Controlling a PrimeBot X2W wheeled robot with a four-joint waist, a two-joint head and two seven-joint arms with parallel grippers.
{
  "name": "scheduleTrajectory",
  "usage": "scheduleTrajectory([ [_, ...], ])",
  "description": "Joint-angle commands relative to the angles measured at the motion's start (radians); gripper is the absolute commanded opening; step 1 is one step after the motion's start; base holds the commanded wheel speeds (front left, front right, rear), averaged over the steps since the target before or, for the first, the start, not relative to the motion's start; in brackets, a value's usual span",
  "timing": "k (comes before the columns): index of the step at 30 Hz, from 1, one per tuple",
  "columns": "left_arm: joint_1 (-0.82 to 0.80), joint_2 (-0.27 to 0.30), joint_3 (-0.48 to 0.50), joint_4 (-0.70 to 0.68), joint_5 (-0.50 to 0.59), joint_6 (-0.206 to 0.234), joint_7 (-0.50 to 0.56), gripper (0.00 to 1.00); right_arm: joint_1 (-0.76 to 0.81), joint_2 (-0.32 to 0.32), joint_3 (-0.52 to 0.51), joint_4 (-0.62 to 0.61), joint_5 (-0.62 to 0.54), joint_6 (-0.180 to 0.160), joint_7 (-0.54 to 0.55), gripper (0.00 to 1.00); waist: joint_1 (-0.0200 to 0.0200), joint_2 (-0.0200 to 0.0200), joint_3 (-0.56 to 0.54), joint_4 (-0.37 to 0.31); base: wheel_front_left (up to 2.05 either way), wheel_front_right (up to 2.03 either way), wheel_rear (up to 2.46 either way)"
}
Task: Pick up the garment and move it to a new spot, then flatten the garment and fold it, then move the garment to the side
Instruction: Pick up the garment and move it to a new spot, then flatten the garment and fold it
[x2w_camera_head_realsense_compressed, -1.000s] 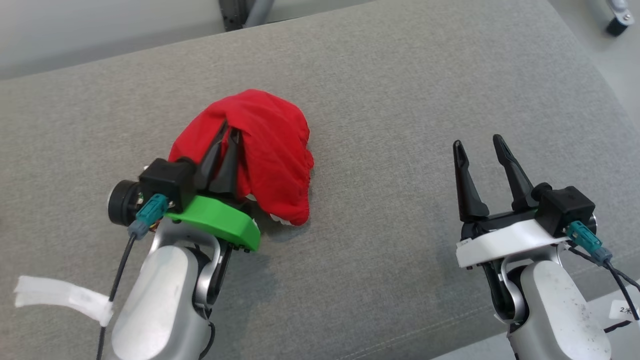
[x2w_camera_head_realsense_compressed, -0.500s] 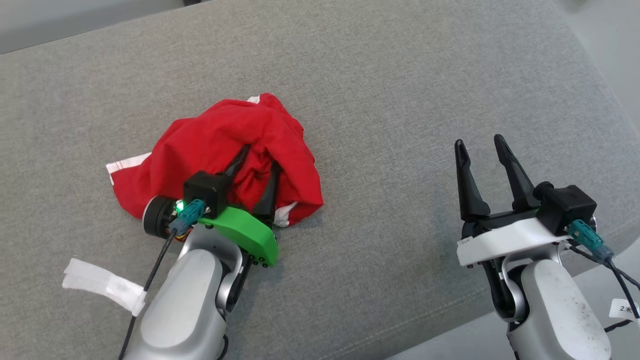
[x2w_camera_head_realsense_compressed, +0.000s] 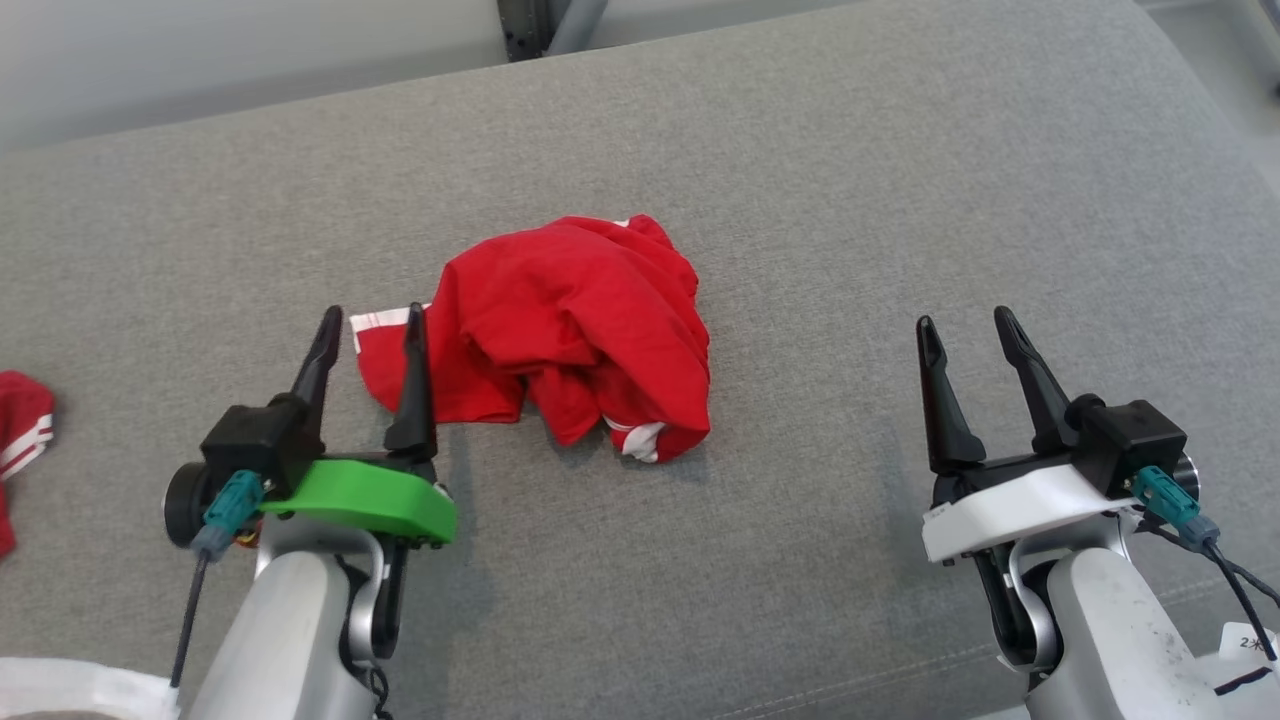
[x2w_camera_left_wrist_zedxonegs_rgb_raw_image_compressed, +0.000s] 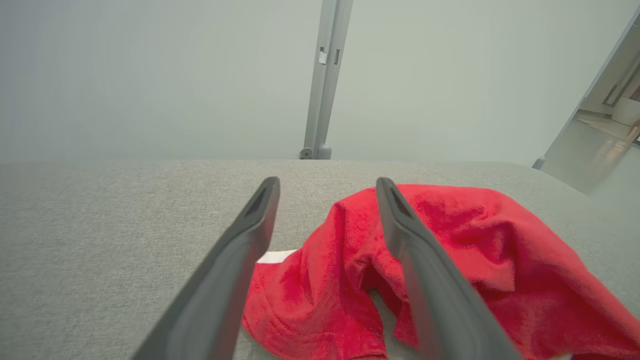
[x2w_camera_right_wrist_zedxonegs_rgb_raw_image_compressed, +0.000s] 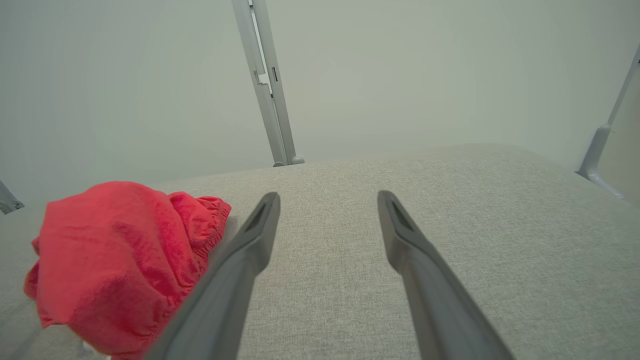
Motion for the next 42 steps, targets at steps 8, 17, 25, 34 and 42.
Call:
scheduleTrajectory([
  [8, 0.112, 0.077, 0.096, -0.076, -0.024, 0.04, -0.008, 1.0, 0.038, -0.022, 0.003, 0.01, -0.009, 0.0, -0.004, 1.0, 0.0, 0.0, -0.089, 0.089, 0.0, 0.0, 0.0],
  [17, 0.216, 0.108, 0.108, -0.157, -0.011, 0.047, -0.008, 1.0, 0.071, -0.043, 0.012, 0.014, -0.003, 0.0, -0.004, 1.0, 0.0, 0.0, -0.122, 0.098, 0.0, 0.0, 0.0],
  [25, 0.292, 0.115, 0.09, -0.212, -0.007, 0.064, 0.005, 1.0, 0.12, -0.058, 0.004, 0.011, -0.003, 0.0, -0.004, 1.0, 0.0, 0.0, -0.158, 0.102, 0.0, 0.0, 0.0],
  [34, 0.328, 0.128, 0.082, -0.235, -0.002, 0.077, 0.02, 1.0, 0.152, -0.066, 0.006, 0.006, -0.006, 0.0, -0.004, 1.0, 0.0, 0.0, -0.171, 0.105, 0.0, 0.0, 0.0],
  [42, 0.323, 0.131, 0.074, -0.243, -0.003, 0.082, 0.026, 1.0, 0.147, -0.062, 0.008, 0.007, -0.007, 0.0, -0.004, 1.0, 0.0, 0.0, -0.167, 0.108, 0.0, 0.0, 0.0],
])
